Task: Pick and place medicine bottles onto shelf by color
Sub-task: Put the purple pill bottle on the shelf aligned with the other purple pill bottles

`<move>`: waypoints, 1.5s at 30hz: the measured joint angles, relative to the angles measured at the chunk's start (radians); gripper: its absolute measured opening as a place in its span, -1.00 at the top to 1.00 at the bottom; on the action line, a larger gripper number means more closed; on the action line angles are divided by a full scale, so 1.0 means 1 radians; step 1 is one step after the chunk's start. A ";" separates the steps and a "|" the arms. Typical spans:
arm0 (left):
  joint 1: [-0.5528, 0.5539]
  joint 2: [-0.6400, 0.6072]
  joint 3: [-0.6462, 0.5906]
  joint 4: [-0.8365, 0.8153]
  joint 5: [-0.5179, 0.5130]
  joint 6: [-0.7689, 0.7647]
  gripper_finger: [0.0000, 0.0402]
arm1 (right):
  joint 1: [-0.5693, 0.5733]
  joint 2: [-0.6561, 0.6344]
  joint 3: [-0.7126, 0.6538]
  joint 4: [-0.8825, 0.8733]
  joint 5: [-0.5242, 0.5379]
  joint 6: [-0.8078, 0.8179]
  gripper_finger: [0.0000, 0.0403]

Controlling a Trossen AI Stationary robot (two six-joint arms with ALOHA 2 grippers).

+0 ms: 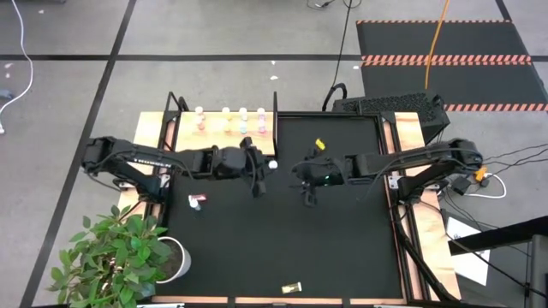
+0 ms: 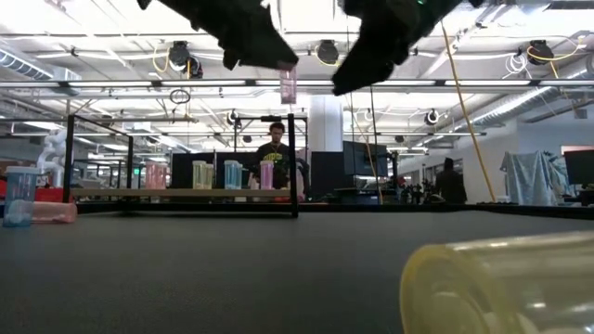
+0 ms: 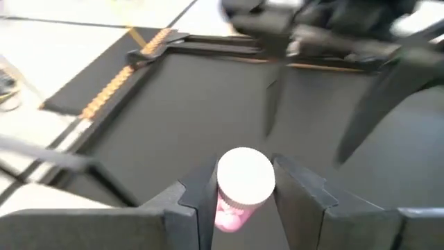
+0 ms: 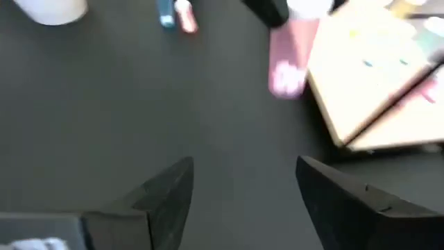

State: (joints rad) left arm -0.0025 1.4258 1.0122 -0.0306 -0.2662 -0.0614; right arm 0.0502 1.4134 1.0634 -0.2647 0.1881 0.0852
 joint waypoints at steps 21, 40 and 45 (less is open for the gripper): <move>0.373 0.007 -0.176 0.160 0.023 -0.097 0.35 | -0.237 -0.544 -0.525 0.182 0.018 0.086 -0.25; 0.375 0.226 -0.217 0.365 0.021 -0.110 0.35 | -0.359 -0.551 -0.537 0.186 -0.115 0.002 -0.25; 0.384 0.246 -0.216 0.377 0.021 -0.125 0.35 | -0.359 -0.551 -0.537 0.186 -0.115 -0.003 -0.25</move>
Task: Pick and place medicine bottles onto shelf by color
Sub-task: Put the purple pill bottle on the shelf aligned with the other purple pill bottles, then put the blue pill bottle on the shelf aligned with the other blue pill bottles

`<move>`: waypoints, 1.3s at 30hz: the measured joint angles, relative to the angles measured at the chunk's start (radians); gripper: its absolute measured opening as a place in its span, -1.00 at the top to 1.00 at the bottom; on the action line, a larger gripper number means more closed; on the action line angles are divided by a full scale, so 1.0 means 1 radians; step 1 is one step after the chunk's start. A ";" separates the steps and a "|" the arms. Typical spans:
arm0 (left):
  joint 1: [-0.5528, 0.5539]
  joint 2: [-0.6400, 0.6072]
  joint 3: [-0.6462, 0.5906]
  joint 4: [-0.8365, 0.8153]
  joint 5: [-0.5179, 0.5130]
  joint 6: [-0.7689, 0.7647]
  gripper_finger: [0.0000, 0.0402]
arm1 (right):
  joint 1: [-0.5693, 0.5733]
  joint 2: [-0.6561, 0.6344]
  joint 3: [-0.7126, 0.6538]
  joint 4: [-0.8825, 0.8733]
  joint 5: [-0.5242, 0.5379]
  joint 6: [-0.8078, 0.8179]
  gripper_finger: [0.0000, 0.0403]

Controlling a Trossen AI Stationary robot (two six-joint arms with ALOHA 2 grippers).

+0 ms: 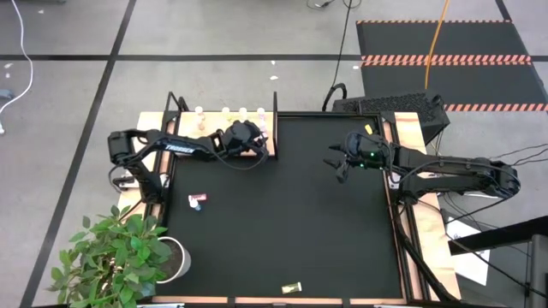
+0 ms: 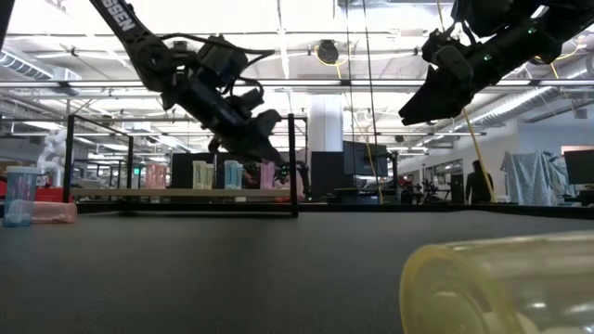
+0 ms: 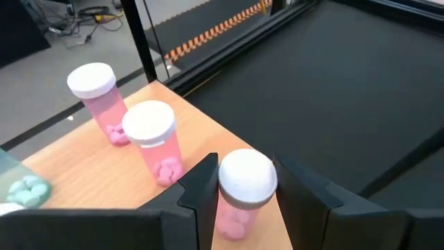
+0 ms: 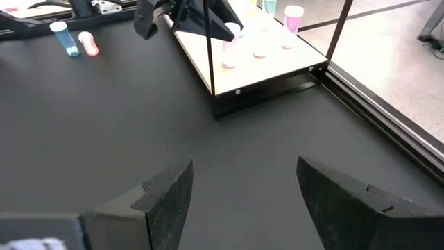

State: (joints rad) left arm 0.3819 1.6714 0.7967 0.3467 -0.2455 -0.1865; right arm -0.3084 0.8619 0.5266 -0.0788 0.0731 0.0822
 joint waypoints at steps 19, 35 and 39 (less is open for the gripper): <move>0.013 0.001 -0.006 -0.025 0.050 0.022 0.14 | -0.001 0.000 0.000 -0.002 -0.023 0.005 -0.25; 0.007 -0.202 -0.004 -0.242 0.046 0.051 -0.32 | 0.000 0.000 0.000 -0.002 -0.073 0.087 -0.25; -0.017 -0.306 -0.004 -0.381 0.044 0.053 -0.31 | 0.004 0.001 0.000 -0.001 -0.179 0.093 -0.25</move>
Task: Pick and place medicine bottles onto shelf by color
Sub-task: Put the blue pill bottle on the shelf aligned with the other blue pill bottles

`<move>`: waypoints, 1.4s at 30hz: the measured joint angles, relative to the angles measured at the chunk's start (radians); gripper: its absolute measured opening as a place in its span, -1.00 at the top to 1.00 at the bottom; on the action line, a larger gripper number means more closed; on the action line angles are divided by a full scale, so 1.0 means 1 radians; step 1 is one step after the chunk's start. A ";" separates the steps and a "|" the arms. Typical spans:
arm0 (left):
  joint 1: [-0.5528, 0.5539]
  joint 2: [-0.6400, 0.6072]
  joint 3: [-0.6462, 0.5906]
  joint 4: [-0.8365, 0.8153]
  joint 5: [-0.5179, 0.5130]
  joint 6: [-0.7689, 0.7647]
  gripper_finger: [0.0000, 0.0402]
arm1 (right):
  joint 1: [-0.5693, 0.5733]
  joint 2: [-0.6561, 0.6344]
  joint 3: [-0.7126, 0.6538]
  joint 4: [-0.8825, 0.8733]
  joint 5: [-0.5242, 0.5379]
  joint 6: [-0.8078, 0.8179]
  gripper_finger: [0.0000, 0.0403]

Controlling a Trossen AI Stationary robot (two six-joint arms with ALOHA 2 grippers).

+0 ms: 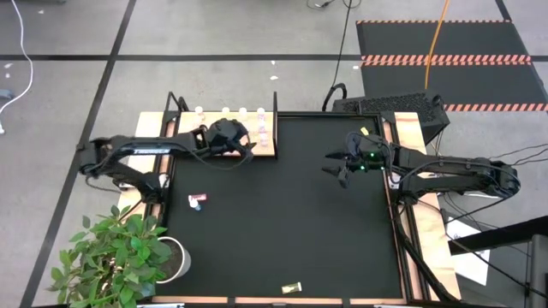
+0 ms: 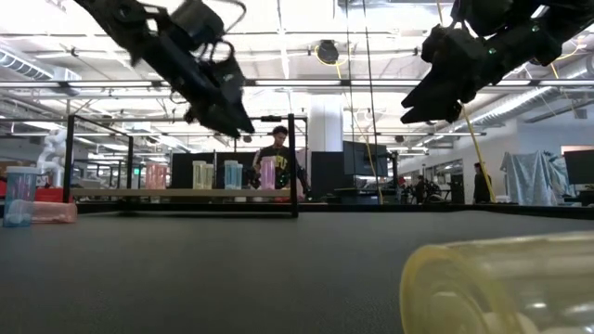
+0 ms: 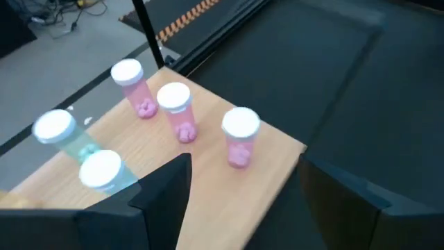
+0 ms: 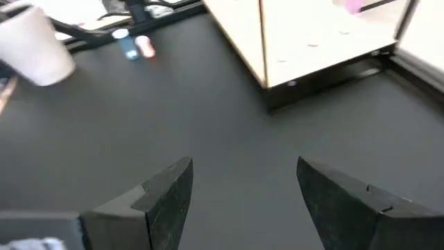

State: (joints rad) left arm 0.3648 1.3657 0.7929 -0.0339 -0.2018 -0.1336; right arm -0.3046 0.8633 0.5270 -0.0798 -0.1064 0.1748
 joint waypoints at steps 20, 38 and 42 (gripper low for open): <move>-0.306 -0.346 0.002 -0.308 0.060 -0.111 0.25 | 0.474 0.432 0.192 0.188 0.133 0.324 -0.25; -0.662 -0.205 0.002 -0.220 -0.114 -0.227 0.03 | 0.853 0.786 0.556 -0.032 0.302 0.440 -0.25; -0.660 -0.225 0.002 -0.384 -0.114 -0.436 -0.06 | 0.862 0.860 0.626 -0.021 0.353 0.460 -0.25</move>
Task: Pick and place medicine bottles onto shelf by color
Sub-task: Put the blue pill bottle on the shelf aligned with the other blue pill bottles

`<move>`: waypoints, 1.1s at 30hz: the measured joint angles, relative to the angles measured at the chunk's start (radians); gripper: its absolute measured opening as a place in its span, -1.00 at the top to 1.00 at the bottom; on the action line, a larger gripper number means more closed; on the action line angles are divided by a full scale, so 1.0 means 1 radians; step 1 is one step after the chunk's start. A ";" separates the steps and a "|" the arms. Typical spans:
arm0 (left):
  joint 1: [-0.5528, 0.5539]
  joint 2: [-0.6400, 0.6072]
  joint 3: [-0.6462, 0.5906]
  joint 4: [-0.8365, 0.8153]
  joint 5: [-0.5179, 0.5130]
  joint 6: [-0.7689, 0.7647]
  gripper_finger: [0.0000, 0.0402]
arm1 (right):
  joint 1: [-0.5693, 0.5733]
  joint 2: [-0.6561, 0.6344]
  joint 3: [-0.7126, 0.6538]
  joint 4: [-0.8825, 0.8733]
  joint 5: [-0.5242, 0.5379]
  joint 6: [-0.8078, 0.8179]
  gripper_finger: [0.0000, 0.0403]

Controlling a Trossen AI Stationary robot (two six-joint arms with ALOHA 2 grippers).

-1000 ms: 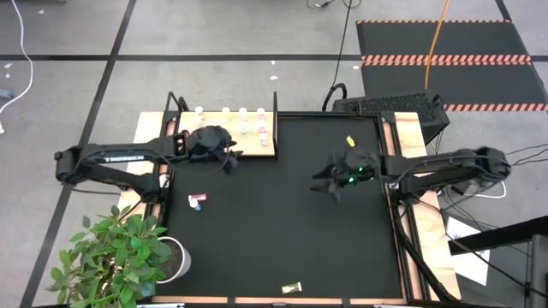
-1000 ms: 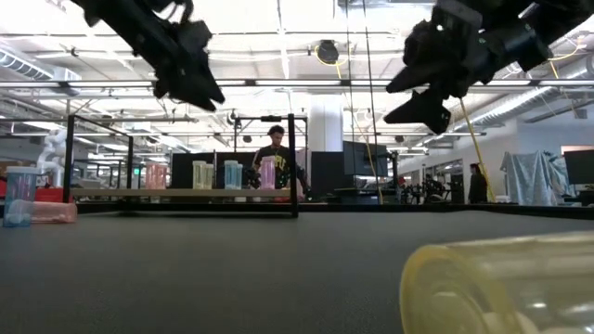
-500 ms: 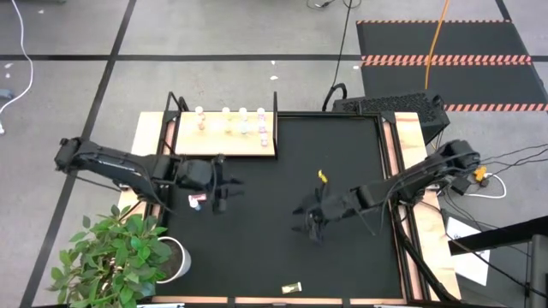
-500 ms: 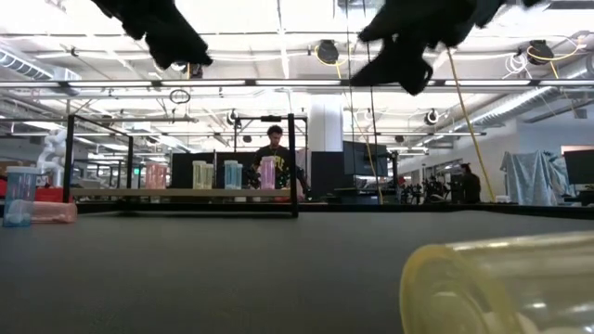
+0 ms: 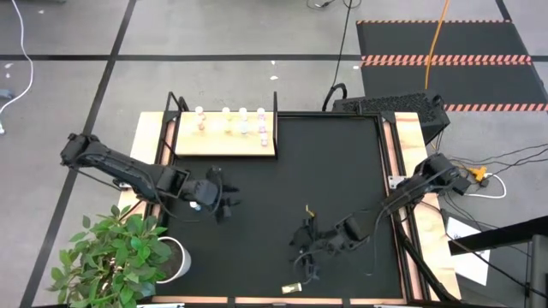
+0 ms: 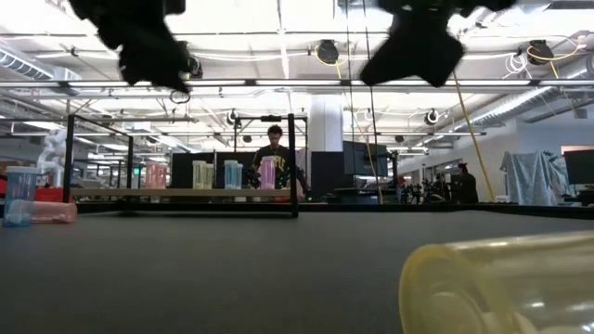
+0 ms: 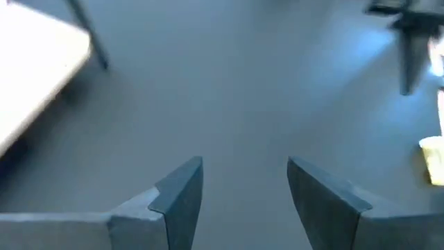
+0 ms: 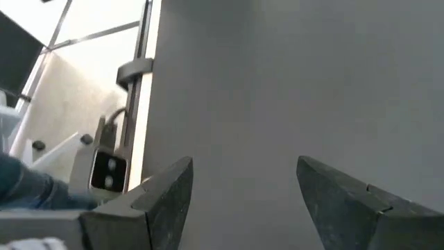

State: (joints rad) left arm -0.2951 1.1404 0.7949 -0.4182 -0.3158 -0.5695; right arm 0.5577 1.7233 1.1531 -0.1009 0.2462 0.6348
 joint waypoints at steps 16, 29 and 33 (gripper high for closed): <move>-0.035 -0.096 0.123 -0.682 0.234 -0.326 0.04 | -0.270 0.358 0.227 0.422 0.014 -0.307 -0.25; -0.119 -0.126 0.213 -0.962 0.220 -0.193 0.33 | -0.391 0.740 0.672 0.552 -0.065 -0.569 -0.25; -0.117 -0.128 0.174 -1.003 0.220 -0.165 0.44 | -0.411 0.864 0.815 0.552 -0.064 -0.579 -0.25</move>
State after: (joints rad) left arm -0.4126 1.0129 0.9685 -1.4207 -0.0959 -0.7346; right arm 0.1469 2.5874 1.9678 0.4507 0.1818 0.0554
